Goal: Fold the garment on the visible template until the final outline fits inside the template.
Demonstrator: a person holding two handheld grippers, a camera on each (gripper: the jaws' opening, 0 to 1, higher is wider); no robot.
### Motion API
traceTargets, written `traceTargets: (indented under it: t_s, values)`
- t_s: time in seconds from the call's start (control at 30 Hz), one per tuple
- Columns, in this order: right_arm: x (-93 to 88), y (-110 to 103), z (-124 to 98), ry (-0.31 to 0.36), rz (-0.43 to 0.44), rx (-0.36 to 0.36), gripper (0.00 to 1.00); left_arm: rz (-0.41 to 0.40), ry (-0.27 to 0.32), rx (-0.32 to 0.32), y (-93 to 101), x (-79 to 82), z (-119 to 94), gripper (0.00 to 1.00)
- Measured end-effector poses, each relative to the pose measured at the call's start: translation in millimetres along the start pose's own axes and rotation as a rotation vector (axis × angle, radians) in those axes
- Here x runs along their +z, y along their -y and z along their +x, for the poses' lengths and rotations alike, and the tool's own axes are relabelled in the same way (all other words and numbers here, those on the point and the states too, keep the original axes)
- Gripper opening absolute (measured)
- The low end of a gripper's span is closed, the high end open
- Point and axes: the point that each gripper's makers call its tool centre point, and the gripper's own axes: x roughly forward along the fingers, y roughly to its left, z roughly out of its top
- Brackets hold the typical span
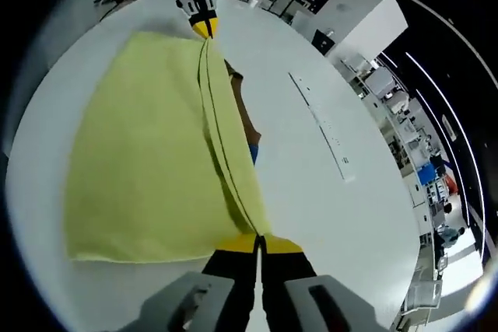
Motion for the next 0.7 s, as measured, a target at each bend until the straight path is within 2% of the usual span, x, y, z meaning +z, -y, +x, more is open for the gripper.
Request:
traceTargets:
  t_s: [0.13, 0.23, 0.33, 0.4, 0.57, 0.7]
  values:
    - [4.6, 10, -1, 0.025, 0.057, -0.04, 0.0, -0.065, 0.021, 0.022, -6.8, 6.6, -2, 0.0]
    - [5.9, 19, 1, 0.03, 0.115, -0.091, 0.0, -0.189, 0.028, 0.053, -13.4, 7.0, 0, 0.0]
    - [2.9, 22, 9, 0.015, 0.168, -0.11, 0.0, -0.291, 0.031, 0.077, -18.0, 6.4, 4, 0.0]
    - [0.9, 23, 14, 0.0, 0.198, -0.117, 0.0, -0.288, 0.022, 0.077, -18.4, 5.6, 7, 0.0]
    - [-2.2, 25, 23, -0.035, 0.24, -0.129, 0.0, -0.365, 0.009, 0.101, -25.2, 5.2, 12, 0.0]
    - [-3.1, 28, 30, -0.05, 0.256, -0.13, 0.0, -0.356, -0.01, 0.104, -27.9, 3.5, 18, 0.0]
